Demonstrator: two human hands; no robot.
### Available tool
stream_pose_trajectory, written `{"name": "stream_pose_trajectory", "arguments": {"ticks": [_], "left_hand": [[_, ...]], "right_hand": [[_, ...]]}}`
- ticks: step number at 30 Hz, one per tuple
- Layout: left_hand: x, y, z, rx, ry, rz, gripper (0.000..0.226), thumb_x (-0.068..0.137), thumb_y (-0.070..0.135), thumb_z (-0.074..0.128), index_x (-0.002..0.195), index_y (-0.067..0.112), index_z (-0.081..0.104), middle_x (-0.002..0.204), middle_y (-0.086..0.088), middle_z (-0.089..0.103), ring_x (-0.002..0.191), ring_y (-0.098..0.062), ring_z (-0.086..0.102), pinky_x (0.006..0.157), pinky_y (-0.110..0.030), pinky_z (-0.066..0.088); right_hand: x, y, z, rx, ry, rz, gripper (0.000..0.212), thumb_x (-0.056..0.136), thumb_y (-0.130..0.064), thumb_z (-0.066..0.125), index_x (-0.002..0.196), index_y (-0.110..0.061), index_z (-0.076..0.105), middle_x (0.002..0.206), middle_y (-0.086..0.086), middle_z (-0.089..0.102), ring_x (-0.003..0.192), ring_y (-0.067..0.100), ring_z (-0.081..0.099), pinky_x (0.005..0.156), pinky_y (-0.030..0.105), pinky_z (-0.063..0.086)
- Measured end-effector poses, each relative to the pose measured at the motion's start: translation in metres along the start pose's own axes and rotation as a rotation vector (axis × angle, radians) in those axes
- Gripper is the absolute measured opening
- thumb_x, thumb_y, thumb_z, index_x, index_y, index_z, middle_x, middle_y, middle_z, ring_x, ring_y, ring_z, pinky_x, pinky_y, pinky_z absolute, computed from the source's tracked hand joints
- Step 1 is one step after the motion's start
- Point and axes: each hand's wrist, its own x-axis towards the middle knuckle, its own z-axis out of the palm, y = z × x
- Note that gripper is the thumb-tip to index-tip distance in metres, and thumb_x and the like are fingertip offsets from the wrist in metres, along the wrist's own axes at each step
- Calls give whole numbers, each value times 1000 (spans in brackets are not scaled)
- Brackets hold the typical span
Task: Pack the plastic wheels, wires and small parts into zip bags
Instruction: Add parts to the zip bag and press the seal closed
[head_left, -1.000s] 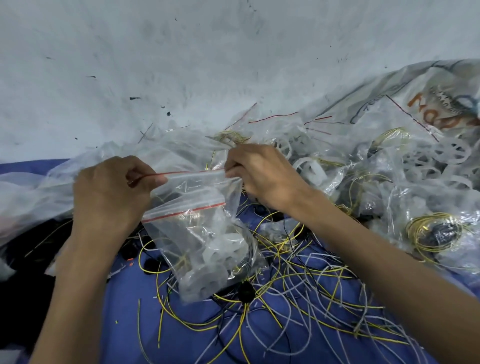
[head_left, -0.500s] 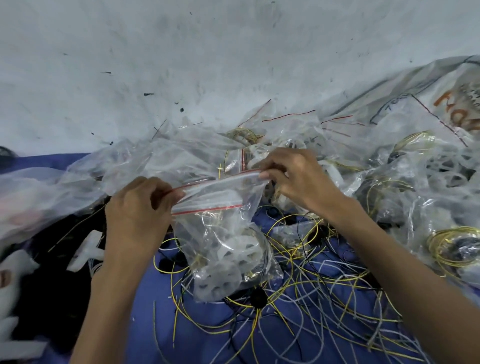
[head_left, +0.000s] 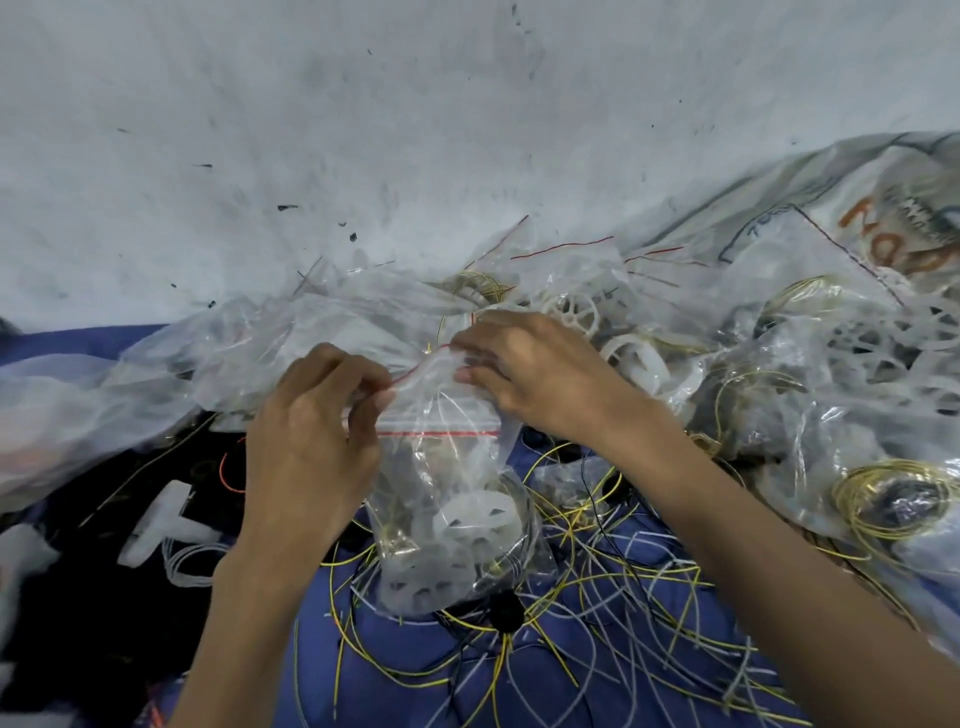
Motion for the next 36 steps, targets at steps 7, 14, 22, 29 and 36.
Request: {"name": "stream_pose_trajectory", "arguments": {"ticks": [7,14,22,29,36], "left_hand": [[1,3,1,-44,-16,18,10,78,4,70,80,12,66,79,4,64,75,-22,63,65,-38,51],[2,5,6,-88,13,22,8,79,8,72,79,14,66,77,10,61,73,-18,64,64,-37,52],[2,2,7,-57,-31,-10,8,76,2,68,76,9,66,77,-2,65,72,-20,61,69,-33,46],[6,-11,-2,-317,-90,-275,18,75,17,71,66,31,63,61,26,62,62,16,54,60,-3,36],[4,-18,5,-385,-39,-383,22,77,18,72,63,31,62,57,20,63,56,11,53,56,-6,38]], "right_hand": [[4,-6,-1,105,-31,16,17,95,-22,50,99,-11,63,99,1,63,93,21,57,80,41,47],[5,-23,3,25,2,-168,12,87,-8,57,94,-8,66,91,4,64,85,26,60,65,41,50],[2,-34,5,-42,-1,-122,40,88,-42,35,94,-15,64,93,-2,64,88,24,60,63,33,44],[-9,-25,11,76,108,-38,10,82,-22,62,81,-13,64,85,0,66,82,27,62,63,37,47],[-33,-3,15,100,162,112,21,85,-27,64,82,-6,64,85,4,69,81,29,63,66,41,50]]}}
